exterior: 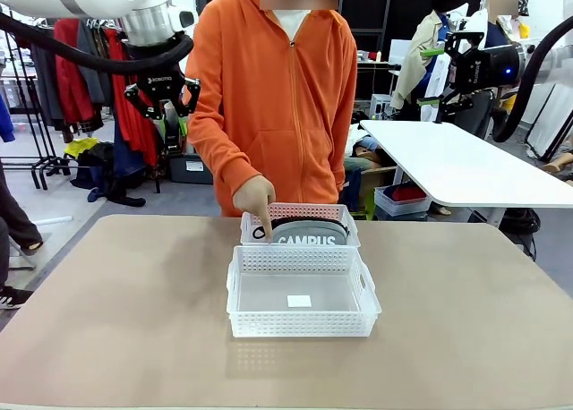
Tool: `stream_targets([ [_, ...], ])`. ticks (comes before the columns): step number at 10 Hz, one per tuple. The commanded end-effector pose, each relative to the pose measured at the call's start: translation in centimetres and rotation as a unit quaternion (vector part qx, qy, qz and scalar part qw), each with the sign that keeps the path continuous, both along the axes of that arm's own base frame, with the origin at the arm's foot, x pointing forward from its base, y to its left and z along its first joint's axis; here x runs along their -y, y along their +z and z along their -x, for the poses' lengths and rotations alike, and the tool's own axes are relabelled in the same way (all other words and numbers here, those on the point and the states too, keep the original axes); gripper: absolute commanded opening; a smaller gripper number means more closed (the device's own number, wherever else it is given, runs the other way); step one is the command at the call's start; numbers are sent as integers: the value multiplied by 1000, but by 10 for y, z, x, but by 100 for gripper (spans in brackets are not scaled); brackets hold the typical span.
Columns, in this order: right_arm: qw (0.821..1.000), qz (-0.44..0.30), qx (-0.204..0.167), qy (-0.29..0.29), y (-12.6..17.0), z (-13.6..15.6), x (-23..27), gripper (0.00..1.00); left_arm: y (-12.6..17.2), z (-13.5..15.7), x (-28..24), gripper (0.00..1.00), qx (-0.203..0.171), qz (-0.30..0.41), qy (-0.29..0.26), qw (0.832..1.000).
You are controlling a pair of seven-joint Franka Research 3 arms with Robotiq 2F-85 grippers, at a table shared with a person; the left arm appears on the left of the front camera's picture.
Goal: Distribute items into two baskets.
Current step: Place the picked Stapler into the Organizing basket as instructed by the person.
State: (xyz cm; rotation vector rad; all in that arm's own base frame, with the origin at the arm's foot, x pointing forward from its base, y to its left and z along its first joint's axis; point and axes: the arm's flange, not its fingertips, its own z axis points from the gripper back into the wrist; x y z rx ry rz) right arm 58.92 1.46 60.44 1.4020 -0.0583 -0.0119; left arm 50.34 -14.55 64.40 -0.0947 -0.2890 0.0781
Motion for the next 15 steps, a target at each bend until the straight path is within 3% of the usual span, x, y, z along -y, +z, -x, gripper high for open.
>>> stream_targets([
  [1,1000,-6,1,-2,3,0,0,100,4,9,5,0,-18,-15,-51,998],
  [5,1000,-6,1,-2,3,0,0,100,8,43,47,0,-72,-75,-234,967],
  [7,1000,-6,1,-2,3,0,0,100,5,54,66,0,-79,-77,-331,937],
  [9,1000,-6,1,-2,3,0,0,100,-3,67,88,0,-89,-83,-445,887],
  [13,1000,-6,1,-2,3,0,0,100,-24,74,133,0,-32,-120,-556,822],
  [14,1000,-6,1,-2,3,0,0,100,-29,74,142,0,-16,-118,-568,814],
  [15,1000,-6,1,-2,3,0,0,100,-30,72,148,0,-5,-103,-563,820],
])
